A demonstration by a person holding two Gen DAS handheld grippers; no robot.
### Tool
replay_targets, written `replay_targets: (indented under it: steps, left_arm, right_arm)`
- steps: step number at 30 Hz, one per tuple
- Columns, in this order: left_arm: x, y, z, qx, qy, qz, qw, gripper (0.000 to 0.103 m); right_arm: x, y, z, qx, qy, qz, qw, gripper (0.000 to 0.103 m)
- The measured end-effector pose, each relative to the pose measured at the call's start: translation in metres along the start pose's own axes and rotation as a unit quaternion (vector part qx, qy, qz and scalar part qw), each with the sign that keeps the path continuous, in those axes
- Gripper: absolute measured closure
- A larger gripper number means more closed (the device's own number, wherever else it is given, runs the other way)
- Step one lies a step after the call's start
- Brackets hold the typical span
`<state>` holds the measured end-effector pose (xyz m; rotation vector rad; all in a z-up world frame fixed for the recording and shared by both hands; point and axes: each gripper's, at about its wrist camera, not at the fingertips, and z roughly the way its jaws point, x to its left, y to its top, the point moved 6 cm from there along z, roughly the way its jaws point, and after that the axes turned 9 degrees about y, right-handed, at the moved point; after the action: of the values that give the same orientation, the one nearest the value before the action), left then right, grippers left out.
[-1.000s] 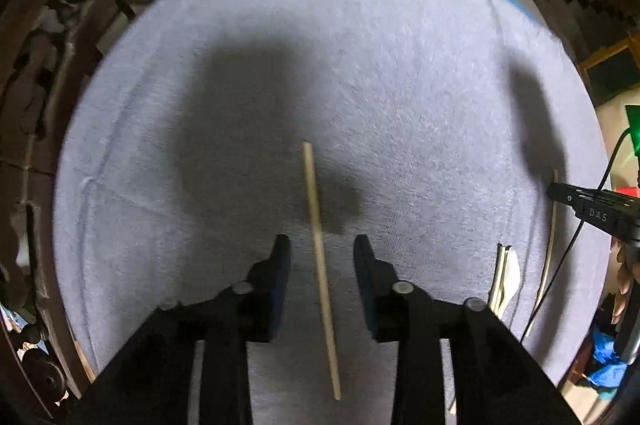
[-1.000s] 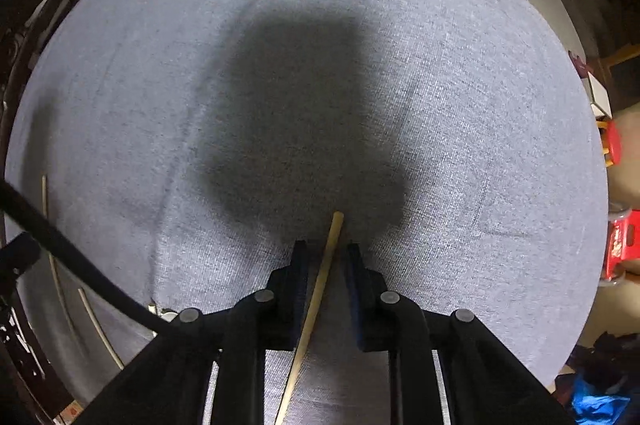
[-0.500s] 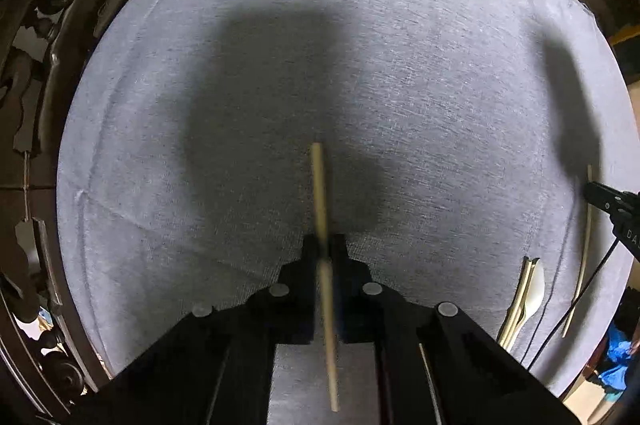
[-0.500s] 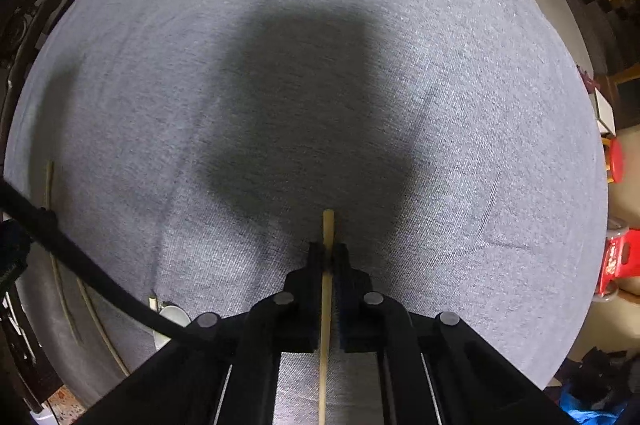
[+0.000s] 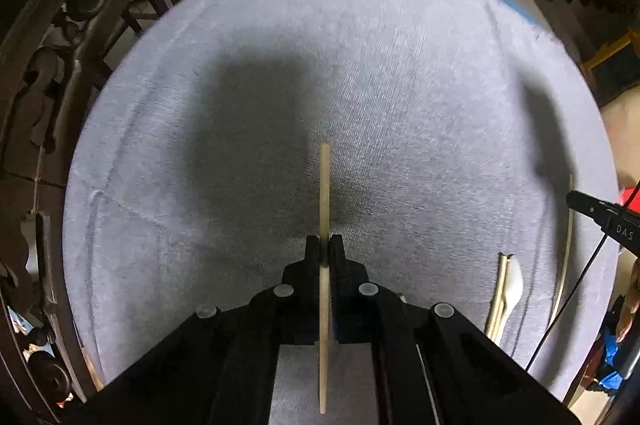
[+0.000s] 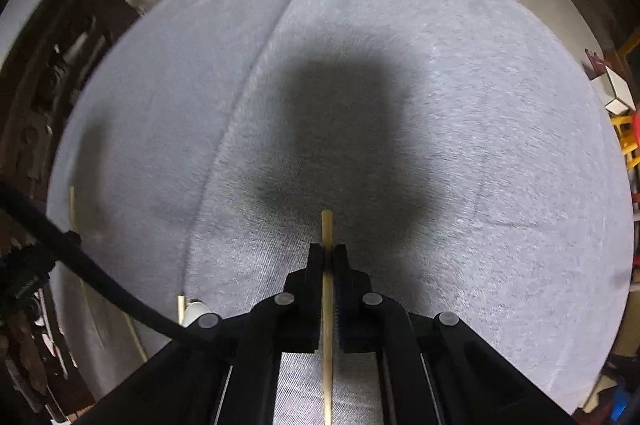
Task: Organize utensils
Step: 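Carry both held chopsticks down into the dark cup with both grippers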
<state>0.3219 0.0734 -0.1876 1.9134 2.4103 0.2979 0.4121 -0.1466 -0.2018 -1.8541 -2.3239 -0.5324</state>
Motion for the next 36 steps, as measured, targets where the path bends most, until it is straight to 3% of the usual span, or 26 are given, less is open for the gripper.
replay_targets:
  steps: [10,20,27,36]
  left_arm:
    - [0.015,-0.034,-0.054,-0.061,-0.051,-0.036,0.9962,0.099]
    - [0.028,-0.053,-0.128,-0.138,-0.086,-0.070,0.9842,0.099]
    - [0.032,-0.093,-0.182,-0.213,-0.097,-0.090,0.9681,0.099]
    - [0.024,-0.169,-0.248,-0.328,-0.109,-0.104,0.9326,0.099]
  right_arm:
    - [-0.002,-0.029,-0.075,-0.112,0.033,0.008,0.993,0.098]
    - [0.025,-0.067,-0.154,-0.225,0.068,-0.007,0.972,0.098]
    - [0.039,-0.128,-0.221,-0.323,0.108,-0.016,0.940,0.098]
    - [0.074,-0.228,-0.281,-0.432,0.148,-0.044,0.889,0.098]
